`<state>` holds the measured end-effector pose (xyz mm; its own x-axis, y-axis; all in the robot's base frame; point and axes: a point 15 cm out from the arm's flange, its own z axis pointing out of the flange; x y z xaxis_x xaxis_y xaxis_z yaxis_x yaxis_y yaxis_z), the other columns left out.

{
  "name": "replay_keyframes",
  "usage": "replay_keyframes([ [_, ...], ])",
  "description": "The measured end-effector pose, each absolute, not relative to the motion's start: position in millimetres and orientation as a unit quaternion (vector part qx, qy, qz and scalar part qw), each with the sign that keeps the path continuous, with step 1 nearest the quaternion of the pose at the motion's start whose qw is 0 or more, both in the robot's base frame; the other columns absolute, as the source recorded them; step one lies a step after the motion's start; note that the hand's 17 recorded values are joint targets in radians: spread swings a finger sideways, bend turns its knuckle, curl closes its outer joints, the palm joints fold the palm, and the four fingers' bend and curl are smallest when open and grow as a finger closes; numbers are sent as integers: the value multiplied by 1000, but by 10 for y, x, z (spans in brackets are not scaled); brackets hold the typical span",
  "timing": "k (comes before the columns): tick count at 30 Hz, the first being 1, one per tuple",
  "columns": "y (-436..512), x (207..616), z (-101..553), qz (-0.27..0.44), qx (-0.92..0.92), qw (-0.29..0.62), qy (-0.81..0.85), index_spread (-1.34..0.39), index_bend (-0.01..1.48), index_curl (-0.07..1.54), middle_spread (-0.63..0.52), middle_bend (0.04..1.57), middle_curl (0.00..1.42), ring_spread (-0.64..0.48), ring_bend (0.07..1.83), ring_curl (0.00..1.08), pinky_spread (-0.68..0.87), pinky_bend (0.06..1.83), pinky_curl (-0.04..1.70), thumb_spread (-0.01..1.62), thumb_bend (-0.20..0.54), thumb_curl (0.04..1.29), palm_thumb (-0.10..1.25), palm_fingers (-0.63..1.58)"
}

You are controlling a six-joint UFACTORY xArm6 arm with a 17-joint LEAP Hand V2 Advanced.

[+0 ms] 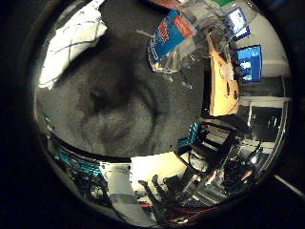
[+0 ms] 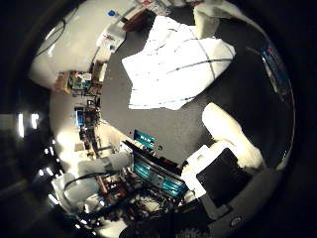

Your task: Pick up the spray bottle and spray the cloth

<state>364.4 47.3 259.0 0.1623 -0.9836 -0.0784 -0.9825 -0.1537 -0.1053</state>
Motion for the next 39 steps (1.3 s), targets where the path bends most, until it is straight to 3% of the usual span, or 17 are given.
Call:
replay_keyframes([
  [25,481,3487,2898,-15,-760,83,644,-386,412,408,-26,238,358,137,168,123,342,185,270,1163,-14,453,918,202],
  [39,564,3297,3133,22,-756,128,641,-369,331,395,-26,235,359,126,173,134,345,190,277,1162,-15,448,897,209],
])
